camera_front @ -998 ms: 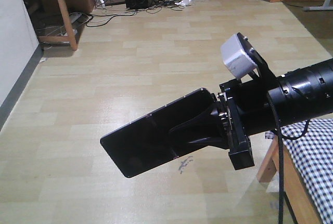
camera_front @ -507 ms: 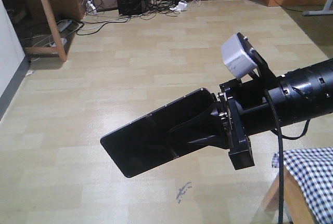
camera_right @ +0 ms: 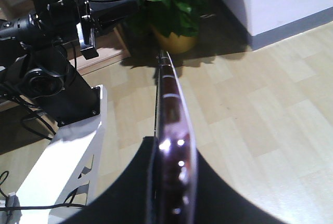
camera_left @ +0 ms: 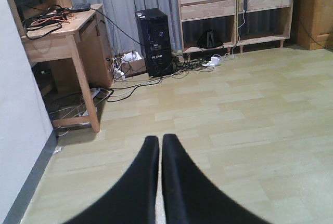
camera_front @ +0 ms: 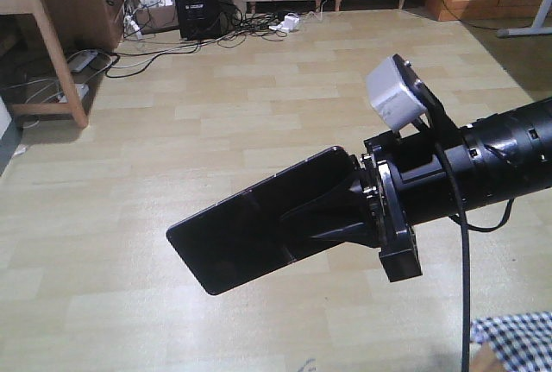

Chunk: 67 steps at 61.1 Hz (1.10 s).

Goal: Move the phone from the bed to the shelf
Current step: 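Drive the base away from the bed toward the wooden shelf, holding phone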

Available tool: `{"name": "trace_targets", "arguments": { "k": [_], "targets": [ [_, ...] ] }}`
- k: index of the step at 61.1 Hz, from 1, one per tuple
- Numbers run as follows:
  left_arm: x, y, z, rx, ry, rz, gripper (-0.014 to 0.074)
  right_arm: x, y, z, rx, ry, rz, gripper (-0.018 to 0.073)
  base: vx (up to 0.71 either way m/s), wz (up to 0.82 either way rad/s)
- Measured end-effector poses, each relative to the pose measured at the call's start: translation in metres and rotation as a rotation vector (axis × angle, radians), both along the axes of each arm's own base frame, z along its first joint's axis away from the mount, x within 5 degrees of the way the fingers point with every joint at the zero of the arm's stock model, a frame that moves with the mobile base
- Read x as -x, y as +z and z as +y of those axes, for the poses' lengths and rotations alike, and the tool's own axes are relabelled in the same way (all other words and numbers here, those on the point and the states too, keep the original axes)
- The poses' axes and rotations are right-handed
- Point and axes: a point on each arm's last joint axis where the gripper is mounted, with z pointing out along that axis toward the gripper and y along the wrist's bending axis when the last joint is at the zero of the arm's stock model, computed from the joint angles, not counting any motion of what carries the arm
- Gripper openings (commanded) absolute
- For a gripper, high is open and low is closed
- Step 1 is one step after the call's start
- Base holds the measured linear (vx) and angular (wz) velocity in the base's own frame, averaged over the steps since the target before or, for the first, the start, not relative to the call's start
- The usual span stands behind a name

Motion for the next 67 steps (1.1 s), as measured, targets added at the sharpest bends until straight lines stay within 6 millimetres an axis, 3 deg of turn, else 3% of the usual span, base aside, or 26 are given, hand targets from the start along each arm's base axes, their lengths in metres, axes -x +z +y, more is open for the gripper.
{"name": "trace_targets", "arguments": {
  "k": [67],
  "targets": [
    [0.0, 0.0, 0.0, 0.0, 0.0, 0.0, 0.0001, 0.0001, 0.0, 0.0, 0.0, 0.001, 0.0, -0.0003, 0.39, -0.08]
  ]
}}
